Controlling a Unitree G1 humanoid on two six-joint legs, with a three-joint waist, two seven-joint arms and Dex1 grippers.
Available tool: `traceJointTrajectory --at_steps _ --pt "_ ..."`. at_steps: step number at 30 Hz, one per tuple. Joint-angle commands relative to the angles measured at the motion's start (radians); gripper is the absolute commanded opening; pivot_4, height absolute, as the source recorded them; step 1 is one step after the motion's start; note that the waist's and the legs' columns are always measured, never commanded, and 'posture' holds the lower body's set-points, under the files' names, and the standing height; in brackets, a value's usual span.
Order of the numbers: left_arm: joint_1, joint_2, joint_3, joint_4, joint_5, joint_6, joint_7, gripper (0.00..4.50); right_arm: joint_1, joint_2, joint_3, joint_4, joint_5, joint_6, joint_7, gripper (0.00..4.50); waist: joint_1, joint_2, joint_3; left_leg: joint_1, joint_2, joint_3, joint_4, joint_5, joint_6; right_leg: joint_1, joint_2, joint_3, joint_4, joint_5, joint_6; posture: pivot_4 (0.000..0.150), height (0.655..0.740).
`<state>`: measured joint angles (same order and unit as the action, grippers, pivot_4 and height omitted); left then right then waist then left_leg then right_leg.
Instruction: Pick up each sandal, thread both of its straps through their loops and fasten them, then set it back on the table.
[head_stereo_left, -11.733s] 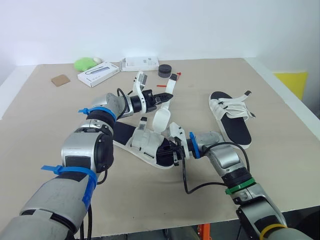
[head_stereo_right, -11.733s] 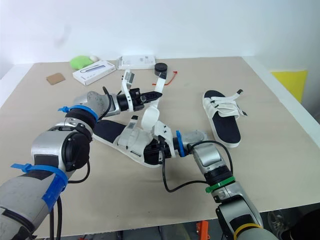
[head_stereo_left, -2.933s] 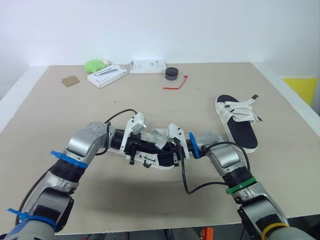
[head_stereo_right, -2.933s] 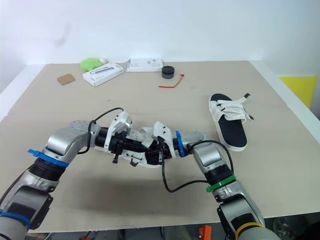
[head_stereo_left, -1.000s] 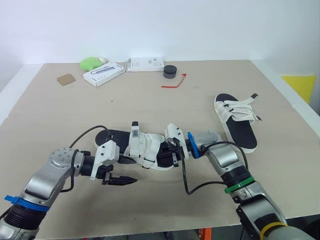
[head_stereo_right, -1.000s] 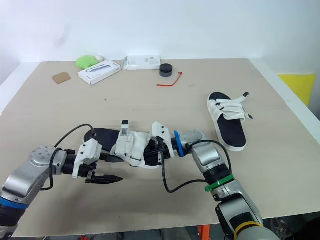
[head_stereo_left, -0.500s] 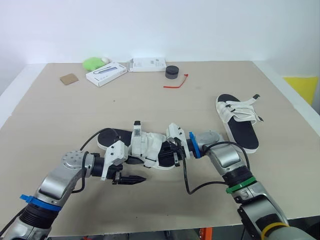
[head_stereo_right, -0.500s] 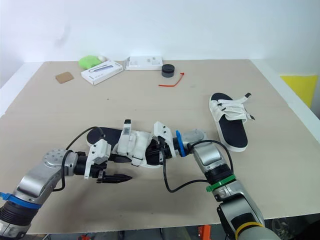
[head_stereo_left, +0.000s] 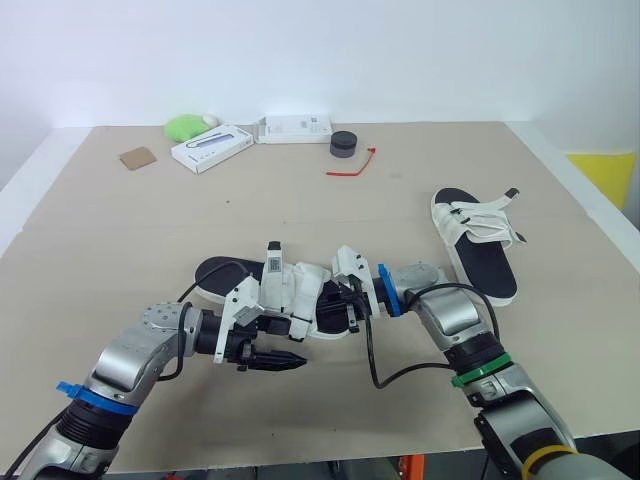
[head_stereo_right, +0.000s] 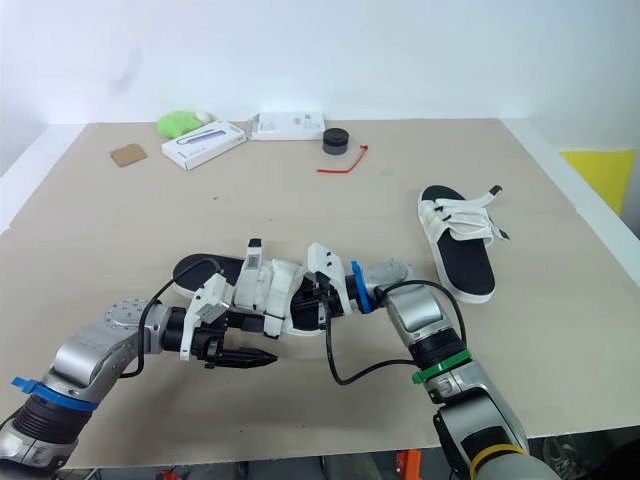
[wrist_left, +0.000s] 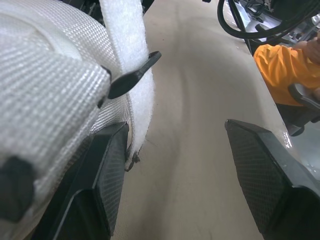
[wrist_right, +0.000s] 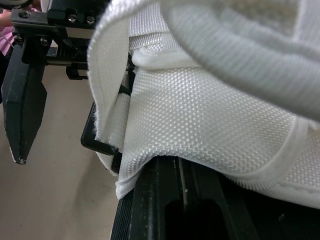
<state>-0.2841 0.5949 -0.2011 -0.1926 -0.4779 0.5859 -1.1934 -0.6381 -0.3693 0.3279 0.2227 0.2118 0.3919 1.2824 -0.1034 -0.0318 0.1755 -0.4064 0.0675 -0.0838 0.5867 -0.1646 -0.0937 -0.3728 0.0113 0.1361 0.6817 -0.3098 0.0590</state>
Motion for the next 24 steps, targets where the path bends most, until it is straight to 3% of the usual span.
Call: traceJointTrajectory --at_steps 1,4,5,11,13,19,21,24 --pt "-0.023 -0.002 -0.002 0.011 0.001 -0.027 -0.011 1.77 0.025 0.006 0.041 0.024 -0.022 0.022 -0.008 0.0 0.0 0.0 0.0 0.0 0.0 0.0 0.0 0.0 0.0 0.0 0.0 0.0 0.0 0.0 0.0 0.15 0.74" --pt "-0.018 0.01 -0.002 0.018 0.003 -0.037 -0.026 0.14 0.03 0.003 0.039 0.021 -0.022 0.023 -0.009 0.0 0.0 0.0 0.0 0.0 0.0 0.0 0.0 0.0 0.0 0.0 0.0 0.0 0.0 0.0 0.0 0.15 0.74" --pt "-0.017 0.015 -0.002 0.021 0.003 -0.04 -0.033 0.06 0.031 0.002 0.039 0.021 -0.022 0.022 -0.009 0.0 0.0 0.0 0.0 0.0 0.0 0.0 0.0 0.0 0.0 0.0 0.0 0.0 0.0 0.0 0.0 0.15 0.74" --pt "-0.017 0.039 0.008 0.011 -0.019 -0.008 -0.062 0.06 0.027 0.004 0.037 0.023 -0.022 0.024 -0.009 0.0 -0.001 0.0 0.0 0.0 0.0 0.0 -0.001 0.0 0.0 0.0 0.0 0.0 0.0 0.0 0.0 0.15 0.74" --pt "-0.018 0.091 0.014 -0.033 -0.063 0.077 -0.094 0.06 0.027 0.003 0.037 0.021 -0.021 0.024 -0.008 0.0 -0.001 0.0 0.0 0.0 0.0 0.0 -0.001 0.0 0.0 -0.001 0.0 0.0 0.0 0.0 0.0 0.15 0.74" --pt "0.023 0.365 0.05 -0.189 -0.299 0.323 -0.321 0.06 0.024 -0.003 0.038 0.026 -0.024 0.023 -0.002 0.0 -0.006 -0.001 0.002 -0.001 0.0 0.0 -0.004 0.0 0.0 -0.002 0.0 0.0 0.0 -0.002 -0.002 0.15 0.74" --pt "0.032 0.406 0.074 -0.207 -0.355 0.353 -0.35 0.06 0.024 -0.005 0.039 0.025 -0.023 0.023 -0.001 0.0 -0.008 -0.001 0.002 -0.001 0.001 0.0 -0.004 -0.001 -0.001 -0.003 0.0 0.0 0.0 -0.003 -0.002 0.15 0.74" --pt "-0.01 0.379 0.128 -0.205 -0.482 0.441 -0.311 0.06 0.022 -0.007 0.043 0.025 -0.018 0.024 -0.003 0.0 -0.007 -0.001 0.003 -0.001 0.001 0.0 -0.005 -0.002 -0.001 -0.003 0.0 -0.001 0.0 -0.005 -0.003 0.15 0.74"
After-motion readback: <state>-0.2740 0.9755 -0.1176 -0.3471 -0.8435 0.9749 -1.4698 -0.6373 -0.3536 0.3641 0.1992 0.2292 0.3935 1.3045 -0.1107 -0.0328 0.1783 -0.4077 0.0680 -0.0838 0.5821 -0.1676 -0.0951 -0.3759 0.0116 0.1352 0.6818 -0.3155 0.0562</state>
